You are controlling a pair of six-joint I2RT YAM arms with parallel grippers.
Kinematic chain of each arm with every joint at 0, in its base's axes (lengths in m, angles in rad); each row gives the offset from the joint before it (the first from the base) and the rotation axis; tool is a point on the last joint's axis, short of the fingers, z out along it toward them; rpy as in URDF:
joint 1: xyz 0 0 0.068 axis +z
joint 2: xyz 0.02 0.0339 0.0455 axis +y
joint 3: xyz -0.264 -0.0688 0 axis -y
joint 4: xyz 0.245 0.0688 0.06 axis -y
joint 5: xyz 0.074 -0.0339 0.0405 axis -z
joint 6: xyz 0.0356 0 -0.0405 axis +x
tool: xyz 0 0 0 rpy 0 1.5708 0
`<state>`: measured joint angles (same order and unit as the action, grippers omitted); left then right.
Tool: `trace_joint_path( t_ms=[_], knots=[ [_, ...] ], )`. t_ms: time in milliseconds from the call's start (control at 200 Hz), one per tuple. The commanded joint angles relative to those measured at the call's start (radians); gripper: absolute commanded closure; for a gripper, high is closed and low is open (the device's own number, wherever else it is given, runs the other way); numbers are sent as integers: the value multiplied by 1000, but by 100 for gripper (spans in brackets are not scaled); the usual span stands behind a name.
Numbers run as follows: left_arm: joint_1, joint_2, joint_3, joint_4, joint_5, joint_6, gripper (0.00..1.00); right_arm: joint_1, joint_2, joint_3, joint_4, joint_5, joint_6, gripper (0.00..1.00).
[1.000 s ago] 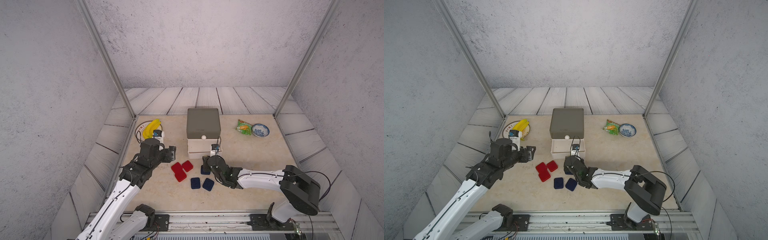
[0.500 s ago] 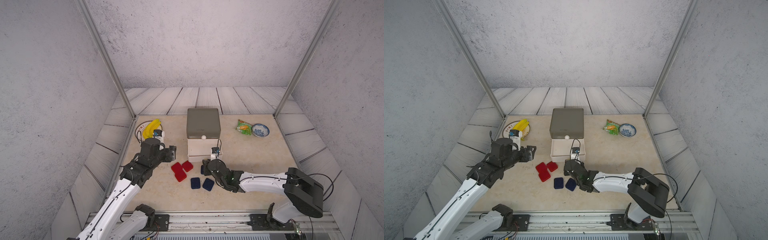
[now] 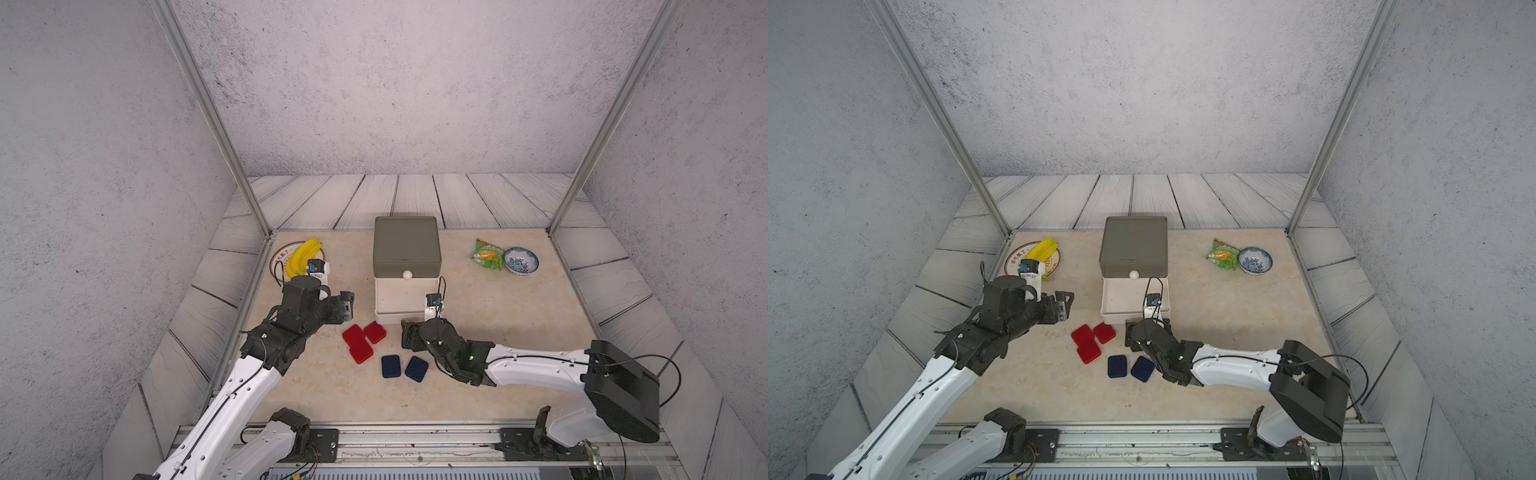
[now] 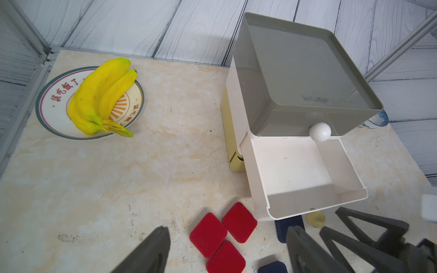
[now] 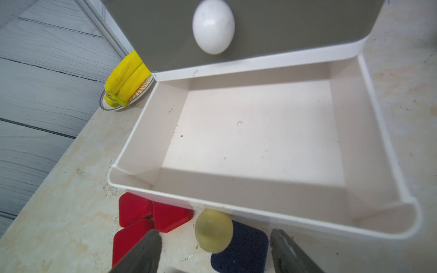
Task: Place the brooch boxes into the drawer by color
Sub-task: Open the drawer in the storage box, then pick up the brooch box from the center of the board.
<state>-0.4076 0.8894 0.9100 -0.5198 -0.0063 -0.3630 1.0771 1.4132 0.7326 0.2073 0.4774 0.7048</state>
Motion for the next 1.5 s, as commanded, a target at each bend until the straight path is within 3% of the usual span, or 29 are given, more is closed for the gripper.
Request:
trace_joint_path(
  t_ms=[0, 250, 425, 626, 841, 1166, 1491],
  knots=[
    [8, 3, 12, 4, -1, 4, 14, 21, -118, -24, -124, -20, -72, 21],
    [9, 32, 24, 7, 18, -5, 12, 27, -357, -139, -380, -169, -188, 20],
    [12, 76, 43, 17, 75, -1, 10, 27, -407, -229, -406, -263, -279, 18],
    [24, 110, 71, 7, 108, 10, 9, 27, -264, -248, -331, -290, -330, 17],
    [52, 105, 93, -14, 118, 24, 9, 27, -114, -247, -132, -336, -404, 17],
    [112, 71, 80, -48, 132, 33, 8, 27, 95, -139, -100, -376, -466, 19],
    [133, 67, 71, -48, 145, 41, 7, 28, 91, -132, -118, -369, -407, 30]
  ],
)
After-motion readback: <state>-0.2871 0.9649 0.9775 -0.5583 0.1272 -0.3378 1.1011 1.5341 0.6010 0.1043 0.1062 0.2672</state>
